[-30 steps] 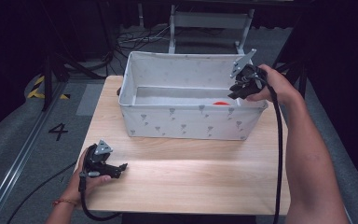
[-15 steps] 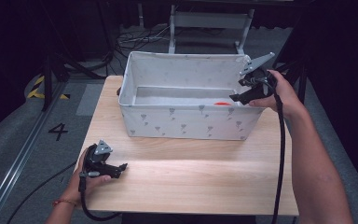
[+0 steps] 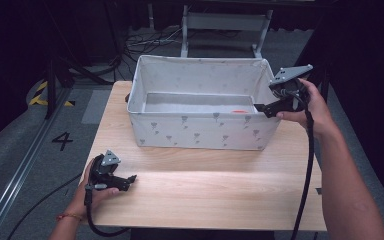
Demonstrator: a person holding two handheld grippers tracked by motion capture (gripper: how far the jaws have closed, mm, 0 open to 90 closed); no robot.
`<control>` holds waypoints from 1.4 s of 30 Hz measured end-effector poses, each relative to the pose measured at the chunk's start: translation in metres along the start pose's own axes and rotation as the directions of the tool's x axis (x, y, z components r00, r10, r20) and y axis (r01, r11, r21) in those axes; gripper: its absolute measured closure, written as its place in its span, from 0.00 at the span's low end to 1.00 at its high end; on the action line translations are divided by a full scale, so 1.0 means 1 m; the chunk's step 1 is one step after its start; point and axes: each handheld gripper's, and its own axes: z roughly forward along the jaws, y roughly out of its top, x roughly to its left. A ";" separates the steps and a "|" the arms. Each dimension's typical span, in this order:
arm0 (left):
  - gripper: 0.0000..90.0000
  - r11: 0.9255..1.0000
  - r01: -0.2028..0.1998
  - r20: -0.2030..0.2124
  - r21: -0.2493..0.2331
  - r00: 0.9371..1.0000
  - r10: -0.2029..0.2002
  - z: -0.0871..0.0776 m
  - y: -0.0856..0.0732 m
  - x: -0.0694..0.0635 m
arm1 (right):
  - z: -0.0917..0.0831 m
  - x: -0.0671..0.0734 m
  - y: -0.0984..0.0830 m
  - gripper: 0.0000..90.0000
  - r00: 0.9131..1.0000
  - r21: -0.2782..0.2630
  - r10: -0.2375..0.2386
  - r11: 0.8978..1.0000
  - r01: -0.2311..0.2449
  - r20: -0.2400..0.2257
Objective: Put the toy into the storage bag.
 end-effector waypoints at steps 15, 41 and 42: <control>0.01 1.000 0.004 -0.003 -0.002 1.000 -0.004 0.000 0.000 0.000 | -0.020 0.038 -0.027 0.21 0.998 -0.026 -0.063 0.998 0.063 0.018; 0.01 1.000 0.005 -0.006 -0.004 1.000 -0.005 0.000 0.000 -0.001 | -0.006 0.070 -0.106 0.21 0.996 0.023 -0.069 0.997 0.068 0.053; 0.01 1.000 0.005 -0.006 -0.004 1.000 -0.005 0.000 0.000 -0.001 | -0.005 0.070 -0.108 0.21 0.996 0.028 -0.071 0.997 0.070 0.055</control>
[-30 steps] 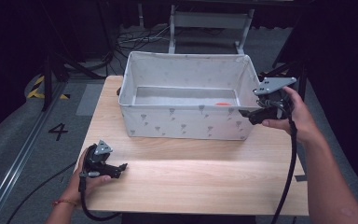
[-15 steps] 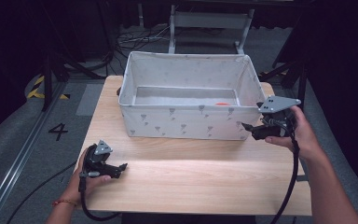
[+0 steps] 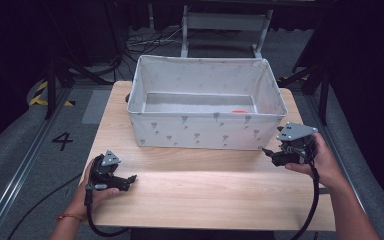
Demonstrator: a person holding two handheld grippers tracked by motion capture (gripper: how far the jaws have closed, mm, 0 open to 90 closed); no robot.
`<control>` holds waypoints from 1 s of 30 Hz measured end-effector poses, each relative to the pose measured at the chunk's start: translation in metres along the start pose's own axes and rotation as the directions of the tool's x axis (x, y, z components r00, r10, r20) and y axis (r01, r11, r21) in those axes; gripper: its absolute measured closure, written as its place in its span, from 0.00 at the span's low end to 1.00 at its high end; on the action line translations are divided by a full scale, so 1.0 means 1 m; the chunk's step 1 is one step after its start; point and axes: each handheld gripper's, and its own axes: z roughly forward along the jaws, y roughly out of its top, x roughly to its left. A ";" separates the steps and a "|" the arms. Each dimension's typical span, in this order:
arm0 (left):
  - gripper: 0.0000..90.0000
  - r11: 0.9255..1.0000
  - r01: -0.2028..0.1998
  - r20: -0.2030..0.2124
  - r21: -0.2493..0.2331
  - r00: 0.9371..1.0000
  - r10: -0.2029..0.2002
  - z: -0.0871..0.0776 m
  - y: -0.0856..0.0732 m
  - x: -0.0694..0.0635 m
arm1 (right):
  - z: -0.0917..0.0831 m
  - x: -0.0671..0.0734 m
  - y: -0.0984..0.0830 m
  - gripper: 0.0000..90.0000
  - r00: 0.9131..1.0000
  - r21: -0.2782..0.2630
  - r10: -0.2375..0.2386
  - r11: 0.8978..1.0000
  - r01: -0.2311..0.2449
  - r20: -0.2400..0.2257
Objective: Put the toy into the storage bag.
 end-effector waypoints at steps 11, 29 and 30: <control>0.01 1.000 -0.001 0.000 0.000 1.000 0.001 0.000 0.000 0.000 | 0.012 0.009 -0.031 0.21 1.000 0.046 0.012 0.999 -0.012 -0.002; 0.01 1.000 0.004 -0.006 -0.001 1.000 -0.005 0.000 0.000 0.000 | 0.028 0.025 -0.104 0.20 0.993 0.070 0.119 0.991 -0.117 -0.026; 0.01 1.000 0.004 -0.006 0.000 1.000 -0.004 0.000 0.000 0.000 | 0.028 0.026 -0.108 0.20 0.991 0.070 0.135 0.989 -0.132 -0.028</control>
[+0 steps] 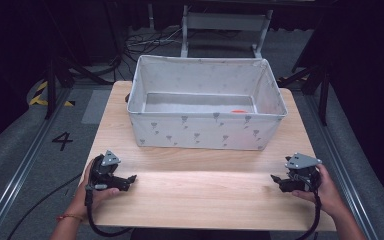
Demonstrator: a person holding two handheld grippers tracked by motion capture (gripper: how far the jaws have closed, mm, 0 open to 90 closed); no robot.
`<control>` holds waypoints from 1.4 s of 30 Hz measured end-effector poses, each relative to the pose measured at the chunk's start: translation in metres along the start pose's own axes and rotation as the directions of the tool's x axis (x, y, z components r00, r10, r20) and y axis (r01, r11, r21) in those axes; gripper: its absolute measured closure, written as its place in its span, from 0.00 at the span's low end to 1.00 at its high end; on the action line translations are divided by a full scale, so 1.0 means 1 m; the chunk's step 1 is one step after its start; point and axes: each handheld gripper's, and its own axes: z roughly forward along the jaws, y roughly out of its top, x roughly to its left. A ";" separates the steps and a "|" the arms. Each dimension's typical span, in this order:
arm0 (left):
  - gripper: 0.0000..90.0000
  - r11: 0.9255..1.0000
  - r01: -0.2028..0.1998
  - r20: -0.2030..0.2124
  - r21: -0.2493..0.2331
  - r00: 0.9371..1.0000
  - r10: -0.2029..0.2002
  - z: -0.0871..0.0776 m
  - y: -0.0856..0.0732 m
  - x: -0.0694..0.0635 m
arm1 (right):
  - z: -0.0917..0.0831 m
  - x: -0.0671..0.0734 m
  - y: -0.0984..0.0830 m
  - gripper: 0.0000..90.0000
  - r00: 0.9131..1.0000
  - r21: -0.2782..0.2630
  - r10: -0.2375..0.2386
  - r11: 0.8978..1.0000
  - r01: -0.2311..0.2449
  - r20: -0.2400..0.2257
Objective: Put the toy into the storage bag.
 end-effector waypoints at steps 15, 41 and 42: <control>0.00 1.000 0.001 0.004 0.003 1.000 -0.001 0.000 0.000 0.000 | 0.007 -0.007 -0.060 0.19 0.951 -0.070 0.286 0.953 -0.296 -0.117; 0.00 1.000 0.026 -0.014 -0.001 1.000 -0.026 0.000 0.000 -0.002 | 0.009 -0.008 -0.059 0.09 0.943 -0.049 0.325 0.943 -0.329 -0.072; 0.00 1.000 0.025 -0.015 -0.002 1.000 -0.025 0.000 0.000 -0.002 | 0.009 -0.008 -0.059 0.09 0.943 -0.049 0.325 0.943 -0.329 -0.072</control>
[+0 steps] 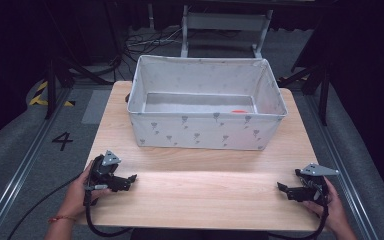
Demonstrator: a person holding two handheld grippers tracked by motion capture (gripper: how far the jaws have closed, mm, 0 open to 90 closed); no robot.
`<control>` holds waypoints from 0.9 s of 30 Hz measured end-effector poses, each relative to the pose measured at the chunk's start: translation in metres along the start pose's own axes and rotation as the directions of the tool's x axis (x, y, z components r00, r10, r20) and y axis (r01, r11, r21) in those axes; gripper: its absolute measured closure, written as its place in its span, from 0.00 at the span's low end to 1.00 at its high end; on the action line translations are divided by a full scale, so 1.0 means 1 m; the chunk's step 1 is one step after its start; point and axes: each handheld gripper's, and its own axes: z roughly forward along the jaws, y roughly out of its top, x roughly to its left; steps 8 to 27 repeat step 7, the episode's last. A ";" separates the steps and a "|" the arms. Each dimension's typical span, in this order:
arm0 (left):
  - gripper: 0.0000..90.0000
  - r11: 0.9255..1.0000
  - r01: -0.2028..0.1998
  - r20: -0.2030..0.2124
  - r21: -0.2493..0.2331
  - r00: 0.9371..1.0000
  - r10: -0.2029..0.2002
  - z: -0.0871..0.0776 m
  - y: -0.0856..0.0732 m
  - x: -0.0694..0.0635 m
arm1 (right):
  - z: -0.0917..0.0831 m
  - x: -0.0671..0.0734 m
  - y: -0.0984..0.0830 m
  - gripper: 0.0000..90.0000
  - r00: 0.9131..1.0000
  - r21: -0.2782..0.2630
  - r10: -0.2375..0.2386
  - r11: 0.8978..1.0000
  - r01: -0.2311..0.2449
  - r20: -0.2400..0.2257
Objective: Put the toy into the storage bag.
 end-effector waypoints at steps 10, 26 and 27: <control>0.00 1.000 0.001 0.001 0.002 1.000 -0.001 0.000 0.000 0.000 | 0.000 0.000 0.000 0.06 1.000 0.007 0.007 1.000 -0.007 0.009; 0.00 1.000 0.001 0.001 0.002 1.000 -0.001 0.000 0.000 0.000 | 0.000 0.000 0.000 0.06 1.000 0.007 0.007 1.000 -0.007 0.009; 0.00 1.000 0.001 0.001 0.002 1.000 -0.001 0.000 0.000 0.000 | 0.000 0.000 0.000 0.06 1.000 0.007 0.007 1.000 -0.007 0.009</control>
